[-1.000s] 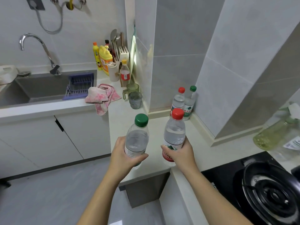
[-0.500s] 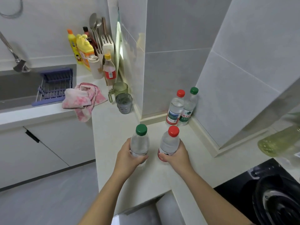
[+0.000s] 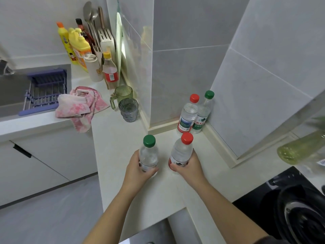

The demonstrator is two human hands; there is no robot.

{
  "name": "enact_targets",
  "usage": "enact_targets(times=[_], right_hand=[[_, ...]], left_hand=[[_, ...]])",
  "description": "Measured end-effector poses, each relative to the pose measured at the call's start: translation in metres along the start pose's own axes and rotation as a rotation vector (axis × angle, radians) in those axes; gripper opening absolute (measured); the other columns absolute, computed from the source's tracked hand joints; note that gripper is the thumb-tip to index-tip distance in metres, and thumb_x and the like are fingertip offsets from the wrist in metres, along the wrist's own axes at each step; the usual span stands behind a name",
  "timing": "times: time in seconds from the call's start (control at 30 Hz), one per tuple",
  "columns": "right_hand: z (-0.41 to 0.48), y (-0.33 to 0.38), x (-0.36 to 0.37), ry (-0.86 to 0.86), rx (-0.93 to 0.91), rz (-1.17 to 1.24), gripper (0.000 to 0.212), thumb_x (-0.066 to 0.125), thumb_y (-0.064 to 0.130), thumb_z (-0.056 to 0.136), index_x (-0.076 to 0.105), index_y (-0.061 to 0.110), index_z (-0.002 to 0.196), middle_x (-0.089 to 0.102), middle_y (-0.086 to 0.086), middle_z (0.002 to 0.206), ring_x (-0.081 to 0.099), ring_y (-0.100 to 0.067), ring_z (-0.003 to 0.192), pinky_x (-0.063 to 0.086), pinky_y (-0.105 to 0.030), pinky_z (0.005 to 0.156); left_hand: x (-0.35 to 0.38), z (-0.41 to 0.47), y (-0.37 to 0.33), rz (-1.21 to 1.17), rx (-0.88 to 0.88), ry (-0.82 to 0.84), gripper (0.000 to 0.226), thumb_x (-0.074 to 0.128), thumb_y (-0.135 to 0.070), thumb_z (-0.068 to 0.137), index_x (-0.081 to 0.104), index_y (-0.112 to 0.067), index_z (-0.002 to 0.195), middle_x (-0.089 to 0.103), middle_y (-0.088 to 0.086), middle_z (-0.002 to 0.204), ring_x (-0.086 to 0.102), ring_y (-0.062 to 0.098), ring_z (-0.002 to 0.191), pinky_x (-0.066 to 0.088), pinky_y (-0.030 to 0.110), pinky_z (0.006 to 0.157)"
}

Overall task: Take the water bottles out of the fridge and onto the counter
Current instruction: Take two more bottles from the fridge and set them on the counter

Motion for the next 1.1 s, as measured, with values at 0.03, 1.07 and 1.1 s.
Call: enact_targets(times=[0.03, 1.07, 1.1], right_hand=[[-0.003, -0.003, 0.001, -0.025, 0.005, -0.027, 0.054, 0.089, 0.012, 0.065, 0.058, 0.002, 0.109, 0.062, -0.018, 0.108, 0.065, -0.023, 0.098, 0.056, -0.041, 0.087], [0.082, -0.030, 0.013, -0.282, 0.107, 0.089, 0.035, 0.078, 0.003, 0.079, 0.057, 0.023, 0.098, 0.061, 0.002, 0.073, 0.061, -0.014, 0.068, 0.058, -0.049, 0.073], [0.086, -0.030, 0.014, -0.284, 0.110, 0.097, 0.033, 0.077, 0.002, 0.080, 0.057, 0.021, 0.098, 0.062, 0.001, 0.074, 0.061, -0.015, 0.069, 0.058, -0.051, 0.074]], left_hand=[[0.001, -0.002, 0.003, 0.025, 0.002, -0.005, 0.059, 0.086, -0.026, 0.067, 0.050, -0.046, 0.110, 0.059, -0.020, 0.109, 0.058, 0.000, 0.102, 0.048, 0.013, 0.076], [0.033, 0.082, 0.007, 0.051, -0.097, -0.190, 0.048, 0.074, -0.017, 0.086, 0.055, -0.014, 0.130, 0.062, -0.005, 0.114, 0.059, 0.014, 0.098, 0.048, 0.030, 0.086], [0.033, 0.084, 0.007, 0.049, -0.105, -0.194, 0.049, 0.074, -0.017, 0.085, 0.055, -0.014, 0.130, 0.063, -0.005, 0.115, 0.059, 0.013, 0.099, 0.047, 0.029, 0.086]])
Point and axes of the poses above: each hand's wrist, its own z-axis towards the middle knuckle, its own x-axis out of the palm, y = z × x, the point moved 10 cm from there along z, towards the middle knuckle
